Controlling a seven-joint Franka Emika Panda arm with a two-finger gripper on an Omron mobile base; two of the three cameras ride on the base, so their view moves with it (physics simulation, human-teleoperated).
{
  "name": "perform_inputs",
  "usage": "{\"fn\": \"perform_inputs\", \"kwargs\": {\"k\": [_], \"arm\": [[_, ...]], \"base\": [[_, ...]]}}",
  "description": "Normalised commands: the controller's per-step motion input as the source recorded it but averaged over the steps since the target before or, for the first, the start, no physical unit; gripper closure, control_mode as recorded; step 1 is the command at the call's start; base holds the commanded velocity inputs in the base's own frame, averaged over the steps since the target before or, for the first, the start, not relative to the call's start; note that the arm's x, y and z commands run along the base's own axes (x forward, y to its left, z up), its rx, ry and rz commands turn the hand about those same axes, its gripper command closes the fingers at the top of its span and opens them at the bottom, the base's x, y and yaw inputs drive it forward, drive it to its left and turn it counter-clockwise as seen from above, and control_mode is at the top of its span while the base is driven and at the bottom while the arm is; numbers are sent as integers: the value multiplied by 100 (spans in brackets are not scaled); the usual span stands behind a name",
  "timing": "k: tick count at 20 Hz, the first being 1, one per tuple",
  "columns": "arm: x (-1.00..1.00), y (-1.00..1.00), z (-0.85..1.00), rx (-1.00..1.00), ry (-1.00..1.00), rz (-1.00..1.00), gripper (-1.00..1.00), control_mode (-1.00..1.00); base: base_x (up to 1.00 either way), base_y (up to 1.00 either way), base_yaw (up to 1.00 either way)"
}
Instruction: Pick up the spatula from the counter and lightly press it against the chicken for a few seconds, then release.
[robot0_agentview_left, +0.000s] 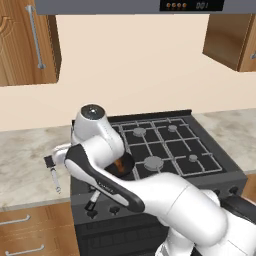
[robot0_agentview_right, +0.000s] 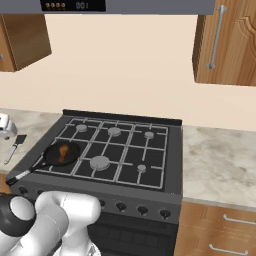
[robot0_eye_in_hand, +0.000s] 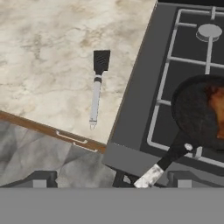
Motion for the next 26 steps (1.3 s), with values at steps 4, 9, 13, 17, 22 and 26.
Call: {"fn": "perform_inputs", "kwargs": {"k": [4,9,13,17,22,26], "arm": [[0,33,-36,3,3,0,-100,-100],[0,31,-29,0,0,0,-100,-100],[6,18,-12,0,0,0,-100,-100],[23,8,-11,2,0,-3,-100,-100],[23,1,-13,3,1,-7,-100,-100],[18,6,-22,2,3,-3,-100,-100]], "base": [[0,0,0],[0,0,0],[0,0,0],[0,0,0],[0,0,0],[0,0,0]]}}
